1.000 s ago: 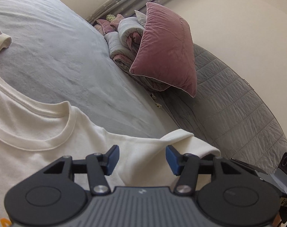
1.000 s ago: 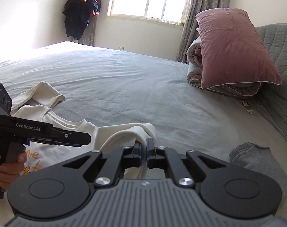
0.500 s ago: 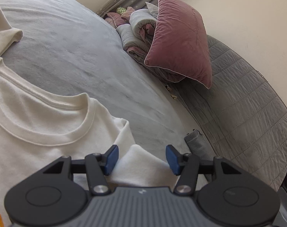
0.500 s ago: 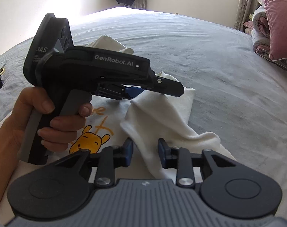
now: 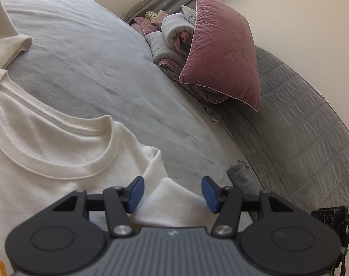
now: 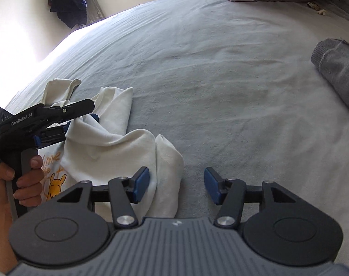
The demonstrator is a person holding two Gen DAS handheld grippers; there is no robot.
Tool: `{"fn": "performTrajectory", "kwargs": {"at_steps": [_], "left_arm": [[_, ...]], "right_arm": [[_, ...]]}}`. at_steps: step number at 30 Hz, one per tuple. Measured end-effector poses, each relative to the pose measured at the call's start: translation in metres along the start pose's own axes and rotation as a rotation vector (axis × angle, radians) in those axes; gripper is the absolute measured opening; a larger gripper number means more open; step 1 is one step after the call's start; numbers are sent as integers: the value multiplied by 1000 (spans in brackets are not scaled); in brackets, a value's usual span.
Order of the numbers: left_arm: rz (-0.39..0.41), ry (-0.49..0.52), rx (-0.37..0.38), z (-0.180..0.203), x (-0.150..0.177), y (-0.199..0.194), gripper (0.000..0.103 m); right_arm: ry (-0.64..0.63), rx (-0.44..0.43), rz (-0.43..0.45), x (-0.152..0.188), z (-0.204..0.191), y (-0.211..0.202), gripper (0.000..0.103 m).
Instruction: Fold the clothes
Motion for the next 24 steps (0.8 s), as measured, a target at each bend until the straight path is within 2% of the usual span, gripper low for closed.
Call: {"fn": "performTrajectory", "kwargs": {"at_steps": [1, 2, 3, 10, 14, 21, 24], "left_arm": [[4, 0, -1, 0, 0, 0, 56], [12, -2, 0, 0, -1, -2, 56], [21, -4, 0, 0, -2, -3, 56], [89, -44, 20, -6, -8, -15, 56], [96, -44, 1, -8, -8, -16, 56], [53, 0, -35, -4, -2, -6, 55], [28, 21, -26, 1, 1, 0, 55]], "right_arm": [[10, -34, -2, 1, -2, -1, 22], [17, -47, 2, 1, -3, -3, 21], [11, -36, 14, -1, -4, -5, 11], [0, 125, 163, -25, 21, -37, 8], [-9, 285, 251, -40, 49, -53, 8], [-161, 747, 425, -55, 89, -61, 8], [-190, 840, 477, -54, 107, -61, 8]]}}
Point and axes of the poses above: each gripper's, at about its wrist camera, not at the fingertips, and y roughly the way its jaws point, z to its right, x to its underside, the point moved 4 cm from there along y, roughly the way its jaws point, and after that the axes turned 8 degrees about x, right-handed, at the moved point
